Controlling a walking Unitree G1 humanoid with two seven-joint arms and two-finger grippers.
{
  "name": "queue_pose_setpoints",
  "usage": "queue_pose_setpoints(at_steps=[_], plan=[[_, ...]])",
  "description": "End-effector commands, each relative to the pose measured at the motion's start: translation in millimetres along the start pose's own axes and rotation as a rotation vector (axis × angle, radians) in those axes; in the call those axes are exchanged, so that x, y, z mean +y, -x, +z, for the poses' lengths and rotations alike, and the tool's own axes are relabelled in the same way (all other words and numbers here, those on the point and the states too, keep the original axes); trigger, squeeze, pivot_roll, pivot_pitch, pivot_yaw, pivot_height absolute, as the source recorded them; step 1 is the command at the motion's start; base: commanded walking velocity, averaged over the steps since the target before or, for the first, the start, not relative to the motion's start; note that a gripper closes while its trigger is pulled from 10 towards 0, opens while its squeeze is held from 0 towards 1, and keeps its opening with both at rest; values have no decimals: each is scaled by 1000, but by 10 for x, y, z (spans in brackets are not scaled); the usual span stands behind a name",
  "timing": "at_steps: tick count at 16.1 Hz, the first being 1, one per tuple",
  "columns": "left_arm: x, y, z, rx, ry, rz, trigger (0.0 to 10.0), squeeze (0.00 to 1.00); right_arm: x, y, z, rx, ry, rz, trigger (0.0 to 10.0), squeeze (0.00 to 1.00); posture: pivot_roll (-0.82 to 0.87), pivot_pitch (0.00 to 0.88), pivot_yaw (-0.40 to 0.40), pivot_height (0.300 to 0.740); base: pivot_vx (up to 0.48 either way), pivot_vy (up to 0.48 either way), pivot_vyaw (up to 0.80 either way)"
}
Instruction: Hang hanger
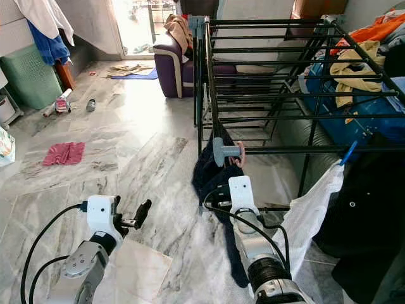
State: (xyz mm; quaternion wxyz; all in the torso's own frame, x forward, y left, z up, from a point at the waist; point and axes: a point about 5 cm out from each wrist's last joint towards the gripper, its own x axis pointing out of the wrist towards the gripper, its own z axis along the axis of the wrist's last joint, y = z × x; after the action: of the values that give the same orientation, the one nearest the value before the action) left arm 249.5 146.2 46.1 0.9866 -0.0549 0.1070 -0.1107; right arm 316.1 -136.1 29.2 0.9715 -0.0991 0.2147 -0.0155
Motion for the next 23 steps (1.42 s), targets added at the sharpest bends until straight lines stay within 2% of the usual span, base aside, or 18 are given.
queue_pose_setpoints(at_steps=[1, 4, 5, 6, 10, 15, 18, 23], plan=[[6, 13, -34, 20, -8, 7, 10000, 0, -36, -7, -45, 28, -11, -9, 10000, 0, 49, 0, 2, 740, 0, 0, 0], [5, 20, -49, 27, -8, 7, 10000, 0, -9, -4, -76, 42, -15, 11, 10000, 0, 50, 0, 3, 740, 0, 0, 0], [6, 23, -53, 30, -9, 6, 10000, 0, 5, 2, -96, 49, -24, 17, 10000, 471, 51, 0, 2, 740, 0, 0, 0], [7, 25, -55, 31, -9, 6, 10000, 0, 11, 6, -103, 50, -30, 19, 10000, 1000, 52, 0, 2, 740, 0, 0, 0], [12, 31, -58, 32, -5, 7, 10000, 0, -23, 30, -87, 9, -42, 20, 10000, 1000, 54, 0, -1, 740, 0, 0, 0], [-21, 7, -38, 44, -47, 12, 10000, 0, -169, 134, 79, -138, -29, -3, 10000, 1000, 45, 0, -5, 740, 0, 0, 0], [-49, 4, -41, 46, -69, 12, 10000, 0, -317, 315, 163, -242, 4, -18, 10000, 1000, 38, 0, -11, 740, 0, 0, 0], [-86, 11, -21, 41, -92, 10, 10000, 0, -444, 517, 136, -258, -13, -37, 10000, 1000, 33, 0, -4, 740, 0, 0, 0]])
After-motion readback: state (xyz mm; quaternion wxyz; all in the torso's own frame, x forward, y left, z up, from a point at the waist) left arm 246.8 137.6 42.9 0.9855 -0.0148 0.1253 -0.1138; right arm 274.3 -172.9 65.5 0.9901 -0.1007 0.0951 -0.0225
